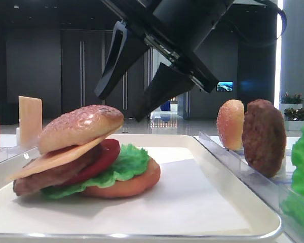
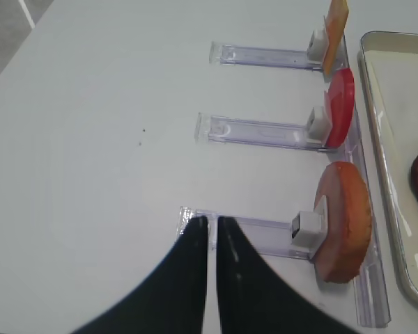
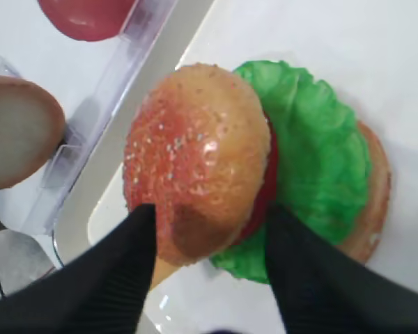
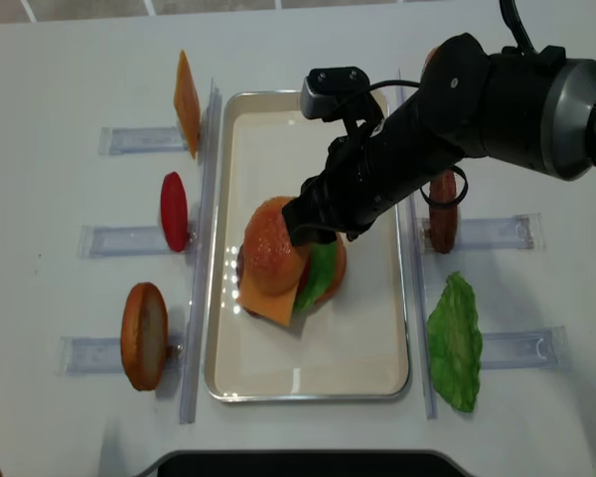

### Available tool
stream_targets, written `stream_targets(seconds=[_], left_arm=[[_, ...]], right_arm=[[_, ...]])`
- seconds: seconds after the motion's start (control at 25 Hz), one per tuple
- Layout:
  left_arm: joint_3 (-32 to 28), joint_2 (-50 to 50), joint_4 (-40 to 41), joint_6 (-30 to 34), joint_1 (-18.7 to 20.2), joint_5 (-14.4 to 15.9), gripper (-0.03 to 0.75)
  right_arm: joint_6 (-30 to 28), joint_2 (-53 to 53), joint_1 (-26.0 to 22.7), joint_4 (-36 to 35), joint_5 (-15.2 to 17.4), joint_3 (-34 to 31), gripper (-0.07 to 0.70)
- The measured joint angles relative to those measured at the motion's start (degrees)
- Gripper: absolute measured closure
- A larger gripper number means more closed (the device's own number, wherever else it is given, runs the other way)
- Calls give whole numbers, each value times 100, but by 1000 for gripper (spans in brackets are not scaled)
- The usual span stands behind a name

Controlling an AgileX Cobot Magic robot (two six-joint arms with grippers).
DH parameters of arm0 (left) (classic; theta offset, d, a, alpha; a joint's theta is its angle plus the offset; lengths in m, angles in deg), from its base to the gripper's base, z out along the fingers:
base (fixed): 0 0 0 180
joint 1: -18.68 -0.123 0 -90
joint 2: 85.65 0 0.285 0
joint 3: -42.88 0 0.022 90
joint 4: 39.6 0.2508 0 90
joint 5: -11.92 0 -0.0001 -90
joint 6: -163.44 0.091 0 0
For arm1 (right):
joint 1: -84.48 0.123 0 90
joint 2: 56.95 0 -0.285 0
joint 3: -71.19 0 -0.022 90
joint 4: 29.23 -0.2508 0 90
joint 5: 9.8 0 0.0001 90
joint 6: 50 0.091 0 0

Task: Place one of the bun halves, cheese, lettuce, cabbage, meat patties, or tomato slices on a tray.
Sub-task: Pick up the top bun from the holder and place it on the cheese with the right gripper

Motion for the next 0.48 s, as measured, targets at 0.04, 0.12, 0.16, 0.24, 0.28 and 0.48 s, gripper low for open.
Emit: stream_targets(seconds=[0.04,0.12,0.16,0.24,0.28,0.48], left_arm=[[0,0,0,4,0,0,685],[0,0,0,4,0,0,685],[0,0,0,4,0,0,685],[0,0,0,4,0,0,685],[0,0,0,4,0,0,685],[0,0,0,4,0,0,685]], right_arm=[[0,0,-7,100,0,0,244],[0,0,-26,237,24,-6,189],[0,0,-48,285,48,-11,174],[0,0,-112,361,73,-11,160],[0,0,-160,381,111,-11,157],[11,218,-472,455,365,-11,148]])
